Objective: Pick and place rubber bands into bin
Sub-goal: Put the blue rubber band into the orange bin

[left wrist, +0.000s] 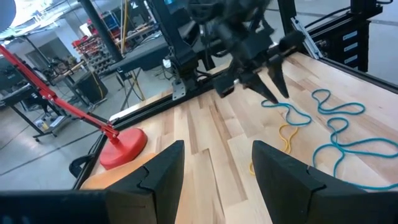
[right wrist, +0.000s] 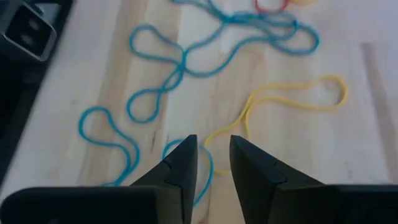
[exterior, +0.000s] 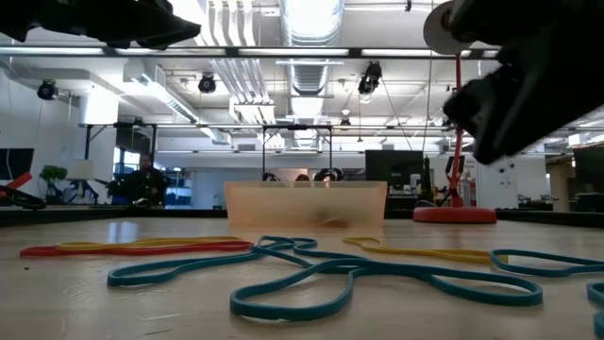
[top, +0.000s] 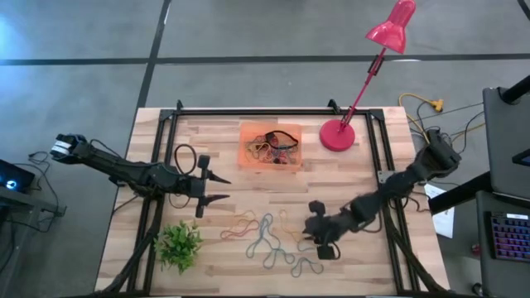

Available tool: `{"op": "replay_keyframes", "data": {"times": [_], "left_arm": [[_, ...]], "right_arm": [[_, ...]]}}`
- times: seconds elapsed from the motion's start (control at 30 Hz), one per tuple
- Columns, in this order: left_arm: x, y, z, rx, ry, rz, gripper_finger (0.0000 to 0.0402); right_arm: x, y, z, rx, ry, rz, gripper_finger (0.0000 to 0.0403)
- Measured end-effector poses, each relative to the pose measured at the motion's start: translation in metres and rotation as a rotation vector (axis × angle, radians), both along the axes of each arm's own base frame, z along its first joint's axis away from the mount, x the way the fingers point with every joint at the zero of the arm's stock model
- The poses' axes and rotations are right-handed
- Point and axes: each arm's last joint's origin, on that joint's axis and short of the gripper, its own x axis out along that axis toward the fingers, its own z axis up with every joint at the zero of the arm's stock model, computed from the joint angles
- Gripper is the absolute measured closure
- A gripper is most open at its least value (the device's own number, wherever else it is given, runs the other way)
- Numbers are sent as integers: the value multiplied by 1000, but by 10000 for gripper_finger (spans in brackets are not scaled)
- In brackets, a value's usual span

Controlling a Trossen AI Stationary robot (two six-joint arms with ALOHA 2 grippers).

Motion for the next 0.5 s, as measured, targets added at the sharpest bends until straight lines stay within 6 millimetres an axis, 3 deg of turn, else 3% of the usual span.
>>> {"op": "replay_keyframes", "data": {"times": [0.23,0.5], "left_arm": [[3,-1,-1,0,-1,0,228],[6,-2,-4,20,8,-3,228]], "right_arm": [[-4,16,-27,-29,63,-83,321],[-1,19,-46,-19,110,-120,289]]}}
